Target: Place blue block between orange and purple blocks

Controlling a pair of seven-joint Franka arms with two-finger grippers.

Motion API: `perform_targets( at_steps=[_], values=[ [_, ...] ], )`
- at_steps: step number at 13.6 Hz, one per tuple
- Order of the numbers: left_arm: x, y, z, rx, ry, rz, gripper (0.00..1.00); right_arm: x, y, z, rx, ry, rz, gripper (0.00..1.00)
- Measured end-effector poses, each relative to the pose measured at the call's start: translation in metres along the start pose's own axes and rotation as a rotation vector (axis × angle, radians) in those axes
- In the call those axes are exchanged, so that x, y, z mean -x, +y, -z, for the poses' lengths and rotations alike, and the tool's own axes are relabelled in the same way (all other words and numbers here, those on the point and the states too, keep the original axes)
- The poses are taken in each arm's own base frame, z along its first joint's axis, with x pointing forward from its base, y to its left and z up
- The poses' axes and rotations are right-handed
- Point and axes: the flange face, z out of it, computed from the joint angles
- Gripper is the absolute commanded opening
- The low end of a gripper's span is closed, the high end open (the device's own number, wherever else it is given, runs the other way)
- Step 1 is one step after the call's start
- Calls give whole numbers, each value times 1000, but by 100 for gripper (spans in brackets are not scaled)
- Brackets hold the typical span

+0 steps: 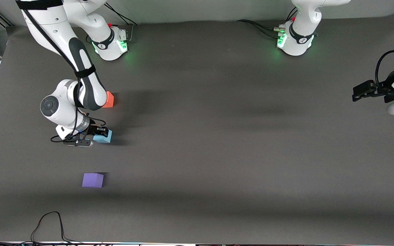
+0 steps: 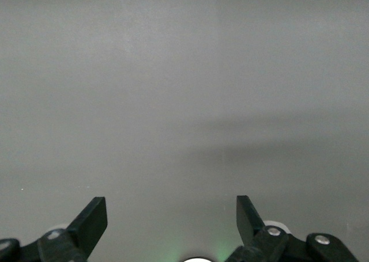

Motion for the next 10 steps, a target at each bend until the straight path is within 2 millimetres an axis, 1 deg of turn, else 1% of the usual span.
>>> perform_targets(
  at_steps=[3, 4, 5, 6, 7, 9, 10],
  values=[
    [0, -1, 0, 0, 0, 2, 100, 0, -1, 0, -1, 0, 1, 100],
    [0, -1, 0, 0, 0, 2, 100, -2, -2, 3, -8, 3, 1, 100],
    [0, -2, 0, 0, 0, 3, 100, -5, -5, 12, -24, 6, 1, 100],
    [0, -2, 0, 0, 0, 3, 100, -9, -9, 26, -47, 12, 4, 100],
    [0, -2, 0, 0, 0, 3, 100, -12, -12, 45, -76, 23, 5, 100],
    [0, -2, 0, 0, 0, 3, 100, -16, -8, 93, -140, 37, 9, 100],
    [0, -2, 0, 0, 0, 3, 100, -18, -4, 120, -159, 29, 28, 100]
  ],
)
